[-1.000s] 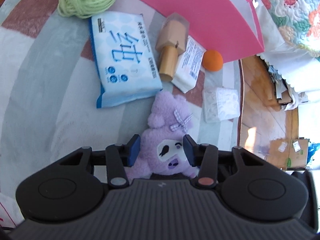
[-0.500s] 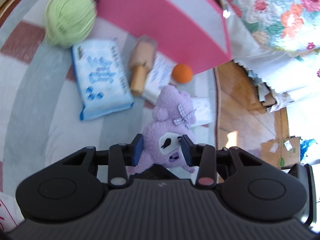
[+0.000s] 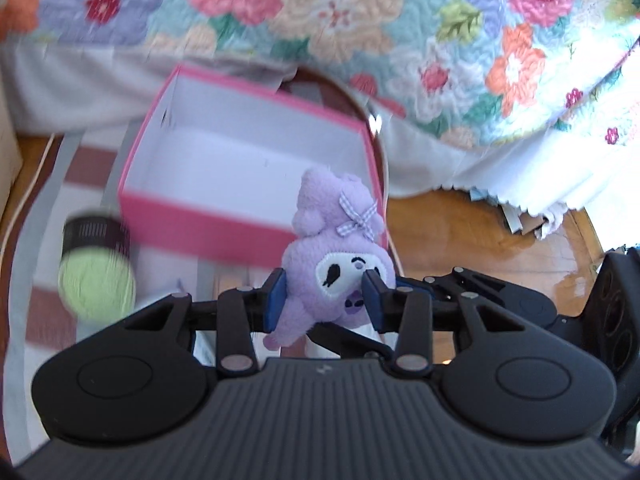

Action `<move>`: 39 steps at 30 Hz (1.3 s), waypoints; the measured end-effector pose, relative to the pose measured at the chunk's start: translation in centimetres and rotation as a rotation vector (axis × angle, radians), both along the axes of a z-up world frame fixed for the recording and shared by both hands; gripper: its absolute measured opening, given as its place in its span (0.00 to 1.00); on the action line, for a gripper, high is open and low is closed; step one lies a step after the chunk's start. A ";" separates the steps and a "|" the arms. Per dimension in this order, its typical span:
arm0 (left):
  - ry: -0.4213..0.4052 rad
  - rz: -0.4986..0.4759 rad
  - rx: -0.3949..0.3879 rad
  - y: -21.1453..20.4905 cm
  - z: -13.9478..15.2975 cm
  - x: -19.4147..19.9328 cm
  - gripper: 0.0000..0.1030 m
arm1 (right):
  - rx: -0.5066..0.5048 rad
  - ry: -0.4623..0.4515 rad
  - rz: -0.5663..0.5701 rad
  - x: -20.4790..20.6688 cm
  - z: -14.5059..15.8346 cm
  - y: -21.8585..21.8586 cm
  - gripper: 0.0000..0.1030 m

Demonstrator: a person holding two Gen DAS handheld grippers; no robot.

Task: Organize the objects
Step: 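Lift the plush toy with the left gripper over the pink box, then lower the plush toy into the pink box and open the left gripper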

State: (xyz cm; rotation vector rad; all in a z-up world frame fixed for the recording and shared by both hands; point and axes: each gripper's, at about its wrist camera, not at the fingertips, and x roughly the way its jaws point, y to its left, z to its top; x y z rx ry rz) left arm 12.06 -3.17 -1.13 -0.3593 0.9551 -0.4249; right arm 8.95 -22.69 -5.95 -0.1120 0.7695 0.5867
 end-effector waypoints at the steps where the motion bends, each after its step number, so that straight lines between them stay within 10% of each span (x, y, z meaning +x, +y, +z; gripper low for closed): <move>1: -0.004 -0.001 -0.001 -0.1 0.2 0.9 0.39 | 0.013 0.002 -0.011 0.9 0.2 -0.2 0.59; 17: 0.129 0.009 -0.065 -1.9 -5.3 17.0 0.39 | 0.051 0.156 -0.191 15.4 -2.8 -1.0 0.58; 25: 0.273 0.049 -0.173 -0.5 -11.2 21.9 0.38 | -0.107 0.194 -0.231 19.2 -6.7 1.5 0.58; 39: 0.329 0.002 -0.136 -2.8 -14.8 23.5 0.38 | -0.353 0.172 -0.264 20.9 -9.8 2.8 0.58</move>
